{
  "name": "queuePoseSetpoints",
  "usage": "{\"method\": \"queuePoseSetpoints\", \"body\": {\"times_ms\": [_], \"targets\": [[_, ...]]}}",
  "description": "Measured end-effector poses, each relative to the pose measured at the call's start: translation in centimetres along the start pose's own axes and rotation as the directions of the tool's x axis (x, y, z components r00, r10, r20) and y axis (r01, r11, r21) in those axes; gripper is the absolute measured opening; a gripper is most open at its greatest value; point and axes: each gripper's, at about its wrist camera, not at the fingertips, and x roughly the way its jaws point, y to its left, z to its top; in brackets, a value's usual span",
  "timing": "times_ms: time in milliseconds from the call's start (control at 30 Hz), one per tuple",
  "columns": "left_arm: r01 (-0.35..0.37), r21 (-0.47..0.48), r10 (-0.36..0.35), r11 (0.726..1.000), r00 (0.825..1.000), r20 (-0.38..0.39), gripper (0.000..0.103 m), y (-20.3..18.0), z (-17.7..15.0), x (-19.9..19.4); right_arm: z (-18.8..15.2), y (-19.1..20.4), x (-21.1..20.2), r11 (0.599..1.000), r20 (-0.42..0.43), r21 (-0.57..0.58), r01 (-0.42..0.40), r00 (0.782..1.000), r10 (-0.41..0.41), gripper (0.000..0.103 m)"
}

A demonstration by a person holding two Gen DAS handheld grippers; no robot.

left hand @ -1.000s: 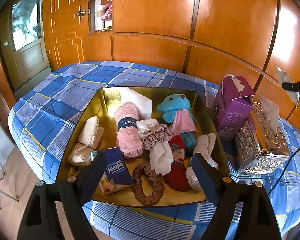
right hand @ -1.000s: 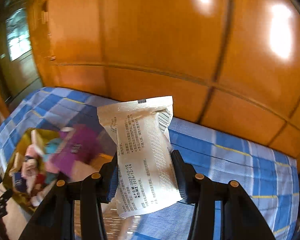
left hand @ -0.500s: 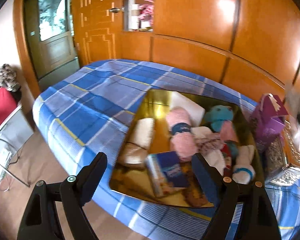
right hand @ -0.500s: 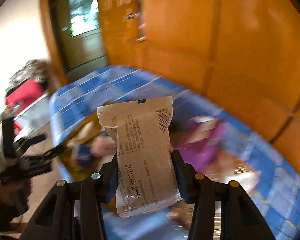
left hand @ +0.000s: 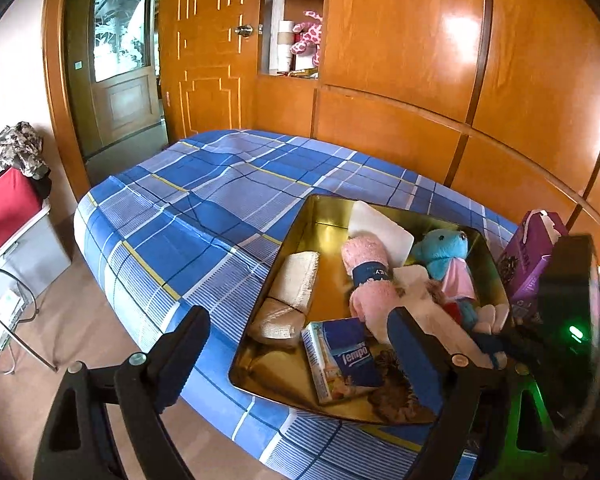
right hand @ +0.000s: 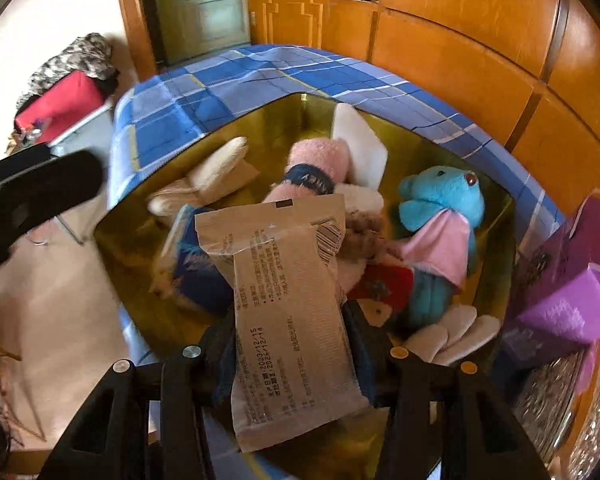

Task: Organize soft objects

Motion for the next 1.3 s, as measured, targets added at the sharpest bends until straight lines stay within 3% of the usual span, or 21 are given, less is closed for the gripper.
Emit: {"method": "queuePoseSetpoints", "body": {"times_ms": [67,600,800,1100,1300], "targets": [[0.009,-0.001,-0.009,1.0,1.0,-0.002,0.092,-0.1,-0.1,0.0,0.3,-0.4,0.7,0.999,-0.014,0.004,0.038,0.999,-0.038,0.048],[-0.014,0.0,0.014,1.0,1.0,0.016,0.103,-0.7,-0.1,-0.6,-1.5,-0.7,0.0,0.998,0.044,0.043,0.04,0.998,-0.042,0.053],[-0.018,0.011,0.018,1.0,1.0,0.016,0.103,-1.2,-0.2,-0.9,-2.0,-1.0,-1.5,0.996,0.083,0.084,0.023,0.996,-0.03,0.067],[-0.019,0.023,0.019,1.0,0.999,0.03,0.103,-2.2,-0.3,-1.7,-3.4,-2.2,-5.3,0.98,0.188,0.185,0.077,0.976,-0.113,0.068],[-0.003,0.041,0.002,0.999,0.999,0.037,0.103,-3.3,-0.5,-2.2,-4.5,-3.4,-7.7,0.944,0.217,0.283,0.17,0.947,-0.236,0.068]]}}
